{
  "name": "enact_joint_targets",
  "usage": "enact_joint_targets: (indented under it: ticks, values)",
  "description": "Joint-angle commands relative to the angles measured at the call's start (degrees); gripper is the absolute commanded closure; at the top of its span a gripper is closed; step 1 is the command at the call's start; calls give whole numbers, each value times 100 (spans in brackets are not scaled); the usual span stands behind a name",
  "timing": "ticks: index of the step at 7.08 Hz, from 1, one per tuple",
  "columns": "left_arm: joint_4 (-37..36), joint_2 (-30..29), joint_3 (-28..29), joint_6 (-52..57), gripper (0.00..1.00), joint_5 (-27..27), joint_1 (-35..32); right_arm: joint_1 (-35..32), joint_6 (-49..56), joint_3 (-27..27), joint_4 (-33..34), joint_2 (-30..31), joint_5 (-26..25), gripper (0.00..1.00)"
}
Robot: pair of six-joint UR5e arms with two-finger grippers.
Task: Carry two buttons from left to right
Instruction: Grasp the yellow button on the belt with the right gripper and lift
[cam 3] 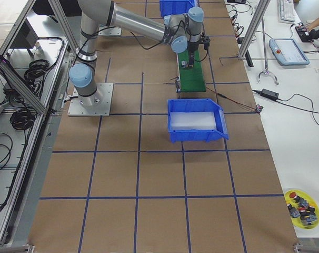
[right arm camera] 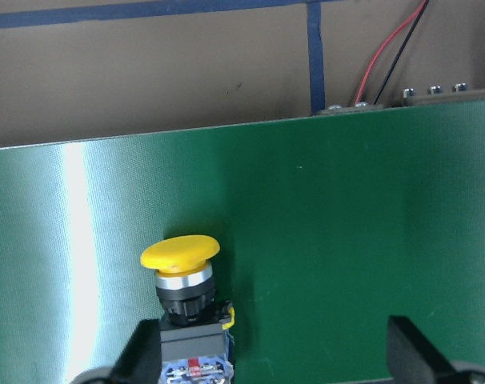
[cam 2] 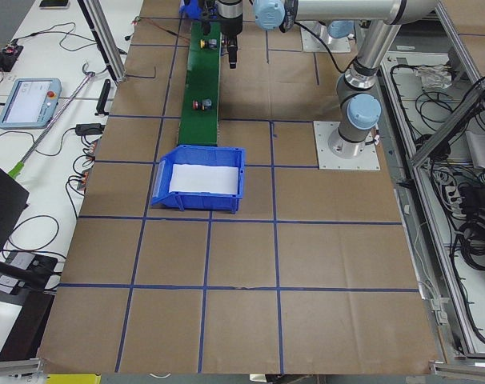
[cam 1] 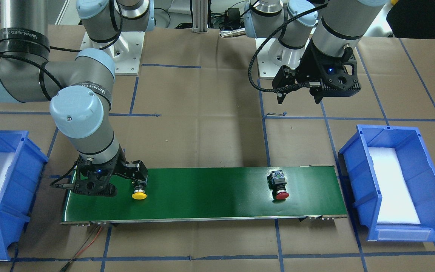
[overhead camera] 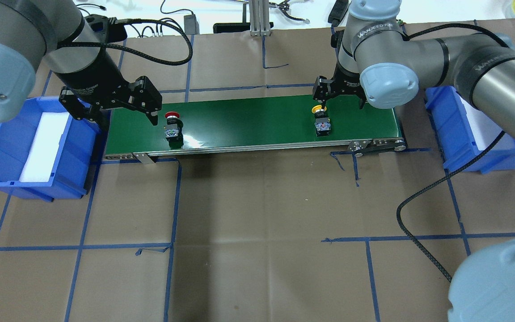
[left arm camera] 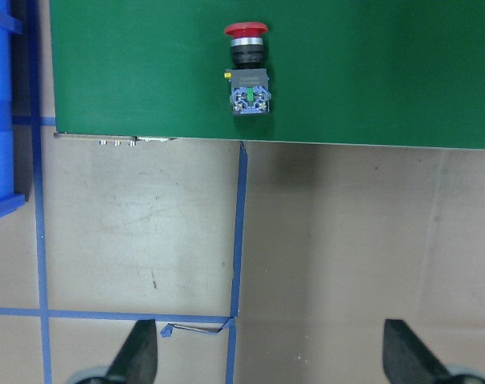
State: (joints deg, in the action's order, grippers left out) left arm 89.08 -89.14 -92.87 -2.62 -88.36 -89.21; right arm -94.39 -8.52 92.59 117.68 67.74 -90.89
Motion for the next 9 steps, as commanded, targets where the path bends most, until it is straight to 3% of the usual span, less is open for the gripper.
enact_joint_targets:
  ticks: [1, 4, 5, 6, 7, 9]
  values:
    - [47, 80, -38, 68, 0, -23, 35, 0, 0, 23, 1, -137, 1, 0]
    - [-31, 54, 24, 332, 0, -93, 61, 0, -9, 31, 1, -410, 1, 2]
    - [-40, 45, 24, 393, 0, -302, 61, 9, 8, 31, -25, -410, -8, 39]
    - [-40, 45, 32, 463, 0, -261, 79, 17, 52, 23, -69, -410, -8, 85]
    - [-40, 45, 59, 464, 0, -243, 62, 17, 96, -30, -69, -402, -60, 95]
    - [-40, 28, 50, 473, 0, -217, 79, 78, 175, -108, -104, -297, -96, 96]
